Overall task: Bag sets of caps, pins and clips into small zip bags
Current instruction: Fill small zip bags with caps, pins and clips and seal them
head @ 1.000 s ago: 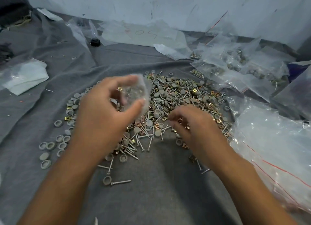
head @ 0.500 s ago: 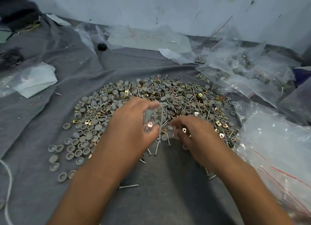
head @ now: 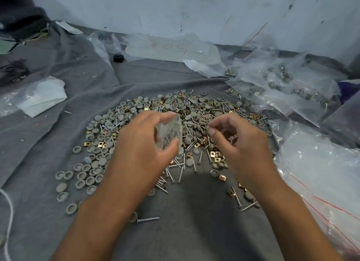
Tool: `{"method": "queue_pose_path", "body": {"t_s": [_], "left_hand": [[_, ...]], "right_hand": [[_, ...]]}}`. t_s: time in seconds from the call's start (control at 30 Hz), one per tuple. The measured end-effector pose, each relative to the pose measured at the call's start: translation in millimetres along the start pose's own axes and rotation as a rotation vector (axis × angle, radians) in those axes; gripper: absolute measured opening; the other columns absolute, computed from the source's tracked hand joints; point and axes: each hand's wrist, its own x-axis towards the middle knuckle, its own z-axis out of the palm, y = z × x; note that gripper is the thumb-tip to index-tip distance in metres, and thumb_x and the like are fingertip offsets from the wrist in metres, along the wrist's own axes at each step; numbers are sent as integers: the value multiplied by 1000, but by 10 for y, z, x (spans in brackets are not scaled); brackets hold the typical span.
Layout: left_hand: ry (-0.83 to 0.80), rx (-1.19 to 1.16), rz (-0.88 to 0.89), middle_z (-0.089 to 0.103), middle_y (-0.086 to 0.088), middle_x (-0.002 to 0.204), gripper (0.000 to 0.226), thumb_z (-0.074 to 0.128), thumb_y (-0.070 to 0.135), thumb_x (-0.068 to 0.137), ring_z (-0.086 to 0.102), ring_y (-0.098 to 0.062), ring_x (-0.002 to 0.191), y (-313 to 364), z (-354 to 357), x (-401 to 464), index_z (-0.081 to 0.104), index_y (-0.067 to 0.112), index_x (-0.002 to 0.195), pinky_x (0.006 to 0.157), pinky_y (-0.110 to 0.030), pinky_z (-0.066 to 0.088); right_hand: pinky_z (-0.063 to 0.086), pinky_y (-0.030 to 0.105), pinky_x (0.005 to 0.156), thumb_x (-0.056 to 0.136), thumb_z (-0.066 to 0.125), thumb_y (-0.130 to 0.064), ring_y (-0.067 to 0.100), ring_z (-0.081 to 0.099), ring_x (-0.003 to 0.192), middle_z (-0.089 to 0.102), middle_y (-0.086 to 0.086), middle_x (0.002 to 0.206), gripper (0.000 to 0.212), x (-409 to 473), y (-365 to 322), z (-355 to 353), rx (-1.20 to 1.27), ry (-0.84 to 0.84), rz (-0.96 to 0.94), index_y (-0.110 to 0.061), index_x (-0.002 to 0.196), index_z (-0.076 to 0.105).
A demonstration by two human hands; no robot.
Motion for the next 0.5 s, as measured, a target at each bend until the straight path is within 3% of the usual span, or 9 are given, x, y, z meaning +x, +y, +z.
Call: {"method": "queue_pose_path", "body": {"t_s": [0.1,0.2,0.27,0.33,0.37,0.5], "left_hand": [[147,-22,-37,53,26,92,40,70,25,83,53,6,81,-41,-60,22,65,28,123,69,0,38],[227,-164,-133,65,12,84,31,68,25,88,61,-4,67,-94,-107,21,68,35,118,57,-13,49],[262,-442,-268,74,3,84,26,65,17,93,70,-13,70,-95,-138,54,71,35,110,56,-29,60],[293,-889,-417,77,6,93,30,58,1,93,74,-8,85,-114,-211,103,73,24,106,71,-26,61],[281,-1092,-478,77,5,99,30,57,-1,89,73,-9,93,-146,-253,126,74,16,106,80,-30,61],[178,-1526,-557,75,-5,113,26,63,10,74,72,-23,104,-341,-391,154,81,11,92,87,-56,56]], "right_hand": [[41,12,69,96,67,-32,-2,57,88,60,-25,95,11,-17,171,112,-310,-211,79,-40,104,66],[46,25,80,97,65,-36,7,56,101,62,-17,110,19,-1,231,235,-450,-290,85,-34,116,67],[48,29,83,98,64,-34,10,57,105,63,-14,115,22,41,251,253,-461,-279,85,-32,120,68],[48,31,85,99,62,-33,12,56,108,64,-12,116,23,63,282,255,-467,-283,78,-30,121,68],[48,32,86,100,60,-33,14,56,110,63,-11,116,24,63,298,261,-477,-293,76,-30,123,68],[51,38,87,104,50,-34,19,54,115,61,-8,119,30,68,311,317,-513,-312,88,-31,129,67]]}}
